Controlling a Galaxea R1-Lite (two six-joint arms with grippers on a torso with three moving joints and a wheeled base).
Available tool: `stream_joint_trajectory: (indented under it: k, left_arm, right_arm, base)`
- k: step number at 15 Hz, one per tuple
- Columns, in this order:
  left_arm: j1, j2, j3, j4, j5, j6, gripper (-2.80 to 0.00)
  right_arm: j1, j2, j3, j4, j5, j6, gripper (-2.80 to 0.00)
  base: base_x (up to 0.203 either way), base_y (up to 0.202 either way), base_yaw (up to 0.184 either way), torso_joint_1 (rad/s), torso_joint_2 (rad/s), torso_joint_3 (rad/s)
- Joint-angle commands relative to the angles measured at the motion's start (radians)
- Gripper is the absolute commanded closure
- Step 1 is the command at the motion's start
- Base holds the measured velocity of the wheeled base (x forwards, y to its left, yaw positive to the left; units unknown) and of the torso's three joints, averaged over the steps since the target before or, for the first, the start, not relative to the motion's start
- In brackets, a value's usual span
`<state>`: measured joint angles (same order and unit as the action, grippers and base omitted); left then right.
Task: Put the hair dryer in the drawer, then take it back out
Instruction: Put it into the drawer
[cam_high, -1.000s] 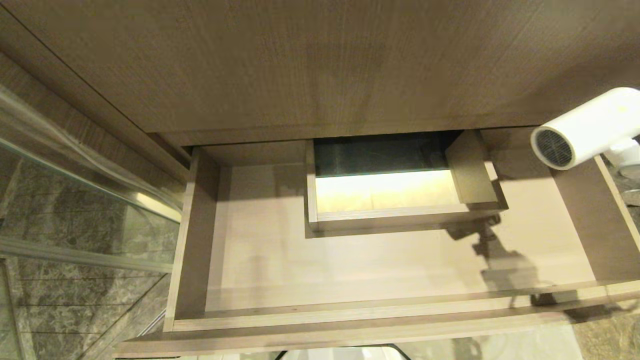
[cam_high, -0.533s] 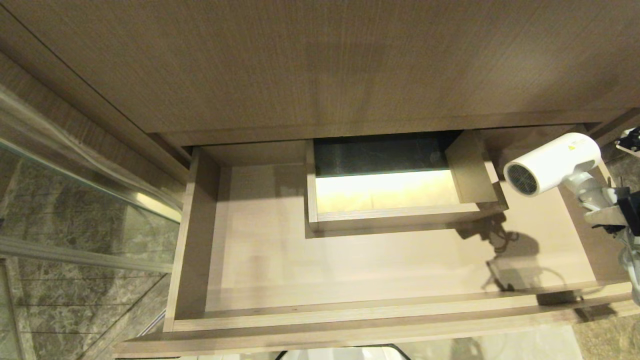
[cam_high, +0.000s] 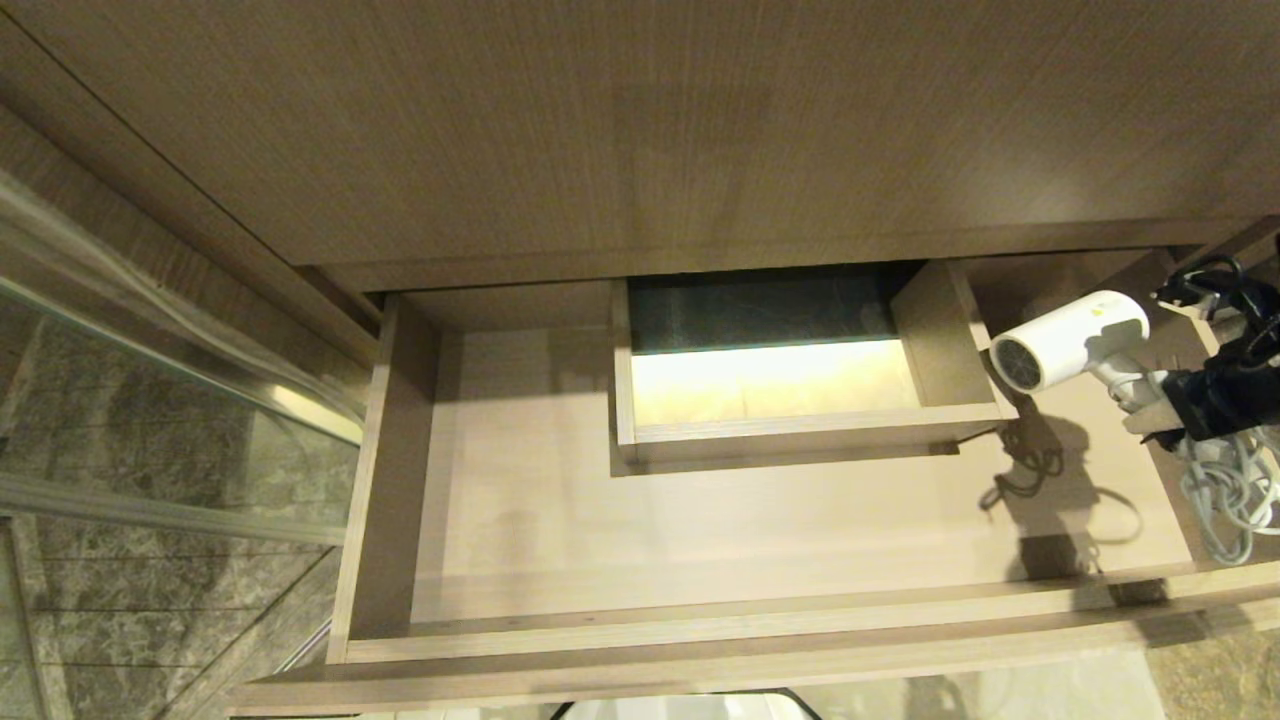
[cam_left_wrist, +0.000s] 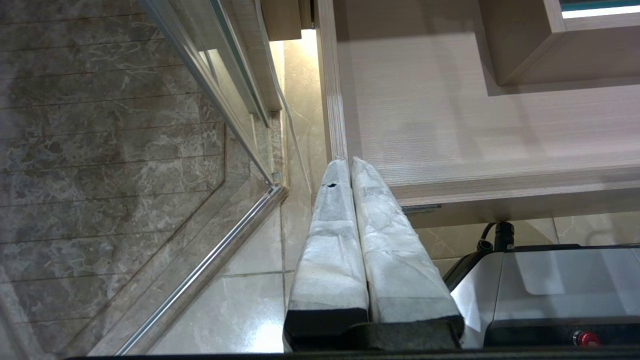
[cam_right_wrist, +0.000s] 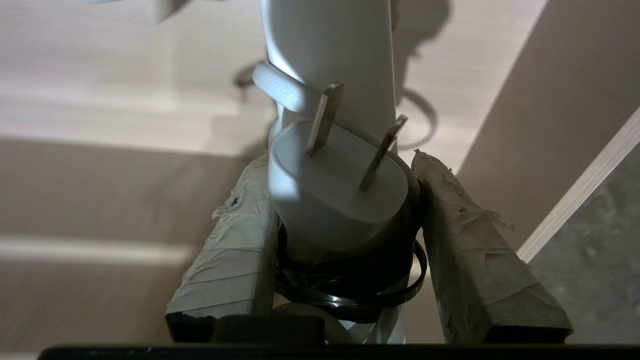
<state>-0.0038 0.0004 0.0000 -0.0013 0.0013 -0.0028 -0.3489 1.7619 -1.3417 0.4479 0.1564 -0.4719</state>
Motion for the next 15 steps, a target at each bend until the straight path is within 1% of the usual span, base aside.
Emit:
stream_joint_trajectory:
  k: [1,4,6,11,14,15]
  left_arm:
    - [0.001,0.000,0.000,0.000,0.000,0.000,0.00]
    - [0.001,0.000,0.002,0.000,0.000,0.000,0.00]
    - [0.001,0.000,0.000,0.000,0.000,0.000,0.00]
    - [0.001,0.000,0.000,0.000,0.000,0.000,0.00]
    - [0.001,0.000,0.001,0.000,0.000,0.000,0.00]
    - [0.001,0.000,0.000,0.000,0.000,0.000,0.00]
  right_arm:
    - [0.000,0.126,-0.071,-0.001,-0.010,-0.002,0.00]
    - [0.001,0.227,-0.148,-0.044,-0.017,0.001,0.00]
    - [0.002,0.268,-0.164,-0.091,-0.018,0.000,0.00]
    - [0.005,0.322,-0.197,-0.113,-0.018,-0.003,0.00]
    - [0.009,0.362,-0.216,-0.186,-0.018,-0.003,0.00]
    - [0.013,0.371,-0.217,-0.198,-0.018,-0.004,-2.80]
  base:
    - [0.000,0.000,0.000,0.000,0.00,0.000]
    - [0.000,0.000,0.000,0.000,0.00,0.000]
    - [0.000,0.000,0.000,0.000,0.00,0.000]
    - [0.000,0.000,0.000,0.000,0.00,0.000]
    - [0.000,0.000,0.000,0.000,0.00,0.000]
    - [0.000,0.000,0.000,0.000,0.00,0.000]
